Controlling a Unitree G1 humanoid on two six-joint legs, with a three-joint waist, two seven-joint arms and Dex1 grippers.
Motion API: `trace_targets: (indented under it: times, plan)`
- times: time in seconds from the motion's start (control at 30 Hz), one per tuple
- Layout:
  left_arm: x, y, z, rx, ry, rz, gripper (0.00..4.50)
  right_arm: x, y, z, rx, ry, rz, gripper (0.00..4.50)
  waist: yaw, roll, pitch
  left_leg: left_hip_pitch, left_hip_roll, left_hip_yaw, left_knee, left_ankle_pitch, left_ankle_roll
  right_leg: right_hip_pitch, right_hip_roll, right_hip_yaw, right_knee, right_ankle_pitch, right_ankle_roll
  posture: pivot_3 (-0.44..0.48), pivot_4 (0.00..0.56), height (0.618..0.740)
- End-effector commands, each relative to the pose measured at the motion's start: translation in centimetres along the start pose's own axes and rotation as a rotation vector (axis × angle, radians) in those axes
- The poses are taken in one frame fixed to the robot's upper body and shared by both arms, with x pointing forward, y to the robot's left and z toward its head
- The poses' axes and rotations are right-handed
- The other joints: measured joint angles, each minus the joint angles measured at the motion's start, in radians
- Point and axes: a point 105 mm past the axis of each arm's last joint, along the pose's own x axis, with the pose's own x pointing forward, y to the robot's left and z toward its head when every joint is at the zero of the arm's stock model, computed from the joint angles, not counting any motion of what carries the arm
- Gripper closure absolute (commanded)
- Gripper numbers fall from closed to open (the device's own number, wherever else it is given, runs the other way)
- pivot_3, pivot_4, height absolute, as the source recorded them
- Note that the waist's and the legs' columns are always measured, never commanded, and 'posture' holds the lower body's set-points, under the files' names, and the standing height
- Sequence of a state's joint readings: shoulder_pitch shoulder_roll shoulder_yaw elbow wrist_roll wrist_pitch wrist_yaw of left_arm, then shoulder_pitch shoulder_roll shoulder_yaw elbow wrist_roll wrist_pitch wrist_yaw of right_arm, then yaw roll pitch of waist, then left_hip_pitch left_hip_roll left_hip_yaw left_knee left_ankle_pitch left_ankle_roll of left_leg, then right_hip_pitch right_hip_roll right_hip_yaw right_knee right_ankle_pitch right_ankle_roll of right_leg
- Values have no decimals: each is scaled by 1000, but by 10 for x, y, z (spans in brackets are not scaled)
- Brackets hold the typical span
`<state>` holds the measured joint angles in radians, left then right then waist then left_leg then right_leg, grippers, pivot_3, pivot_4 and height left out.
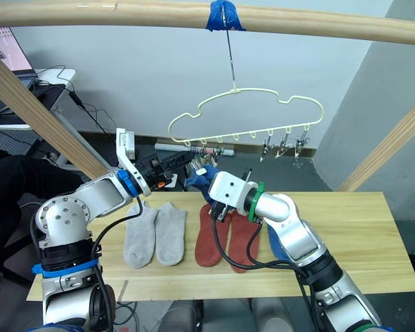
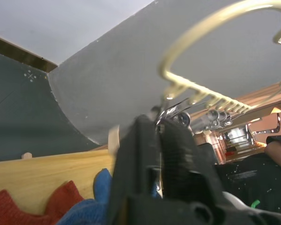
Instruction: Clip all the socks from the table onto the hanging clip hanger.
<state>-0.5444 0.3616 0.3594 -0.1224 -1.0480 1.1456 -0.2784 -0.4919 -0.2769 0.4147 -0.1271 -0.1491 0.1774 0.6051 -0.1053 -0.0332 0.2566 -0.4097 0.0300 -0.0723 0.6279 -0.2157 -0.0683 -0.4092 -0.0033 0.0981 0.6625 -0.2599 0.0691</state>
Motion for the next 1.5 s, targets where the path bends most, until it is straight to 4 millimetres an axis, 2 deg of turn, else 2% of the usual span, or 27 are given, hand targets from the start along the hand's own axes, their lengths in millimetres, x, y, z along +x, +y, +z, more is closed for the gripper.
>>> trace_targets:
  times: [0.03,0.3,0.33,0.37,0.6,0.73,0.93,1.1,1.2,1.33,1.5]
  plan:
    - [-5,-13,10,56,-33,-43,2608,2,-7,11,-35,-47,-28,4500,4,0,0,0,0,0,0,0,0,0,0,0,0,0,0,-55,229,740]
    - [-25,-23,10,130,3,-47,97,9,-3,9,43,-68,-18,4500,18,0,0,-1,0,-1,0,0,0,-1,0,-1,0,1,-3,-31,219,740]
    - [-27,-25,8,150,20,-50,30,10,-1,9,60,-72,-10,4051,19,0,0,-2,0,-1,0,0,0,-1,0,-1,0,2,-3,-27,216,740]
    - [-30,-28,7,175,36,-52,0,11,1,9,69,-73,-1,3800,20,0,0,-2,0,-1,0,0,0,-1,0,-1,0,2,-3,-23,215,740]
    - [-34,-23,0,239,62,1,0,10,6,3,120,-58,20,1403,26,0,0,-3,-1,-2,0,2,-3,-2,-1,-2,0,2,-3,-16,206,740]
    - [-31,-22,-9,327,68,12,0,-2,3,-9,156,-24,-8,13,27,0,0,-3,-1,-2,0,2,-3,-2,-1,-2,0,2,-3,-24,202,740]
    - [-20,-22,-19,466,3,36,0,-42,-8,-26,272,37,-71,13,46,0,0,-6,-1,-2,0,2,-3,-4,-1,-2,-1,2,-4,-34,206,740]
    - [-13,-21,-33,624,-29,42,0,-79,-18,-22,416,28,-133,13,47,0,0,-6,0,-2,0,2,-3,-5,0,-2,0,2,-4,-52,218,740]
    - [-5,-34,-33,663,-151,-16,564,-103,-26,-18,492,11,-177,0,48,0,0,-7,-1,-1,1,2,-3,-5,-1,-1,0,2,-4,-62,223,740]
    - [10,-35,-28,750,-248,22,1774,-113,-31,-14,547,-19,-214,0,48,0,0,-7,-1,0,2,2,-3,-5,-1,-1,0,2,-3,-79,227,740]
    - [22,-33,-28,770,-291,37,1774,-113,-31,-9,544,-36,-216,0,42,0,0,-6,0,0,2,3,-1,-5,0,0,0,0,0,-89,229,740]
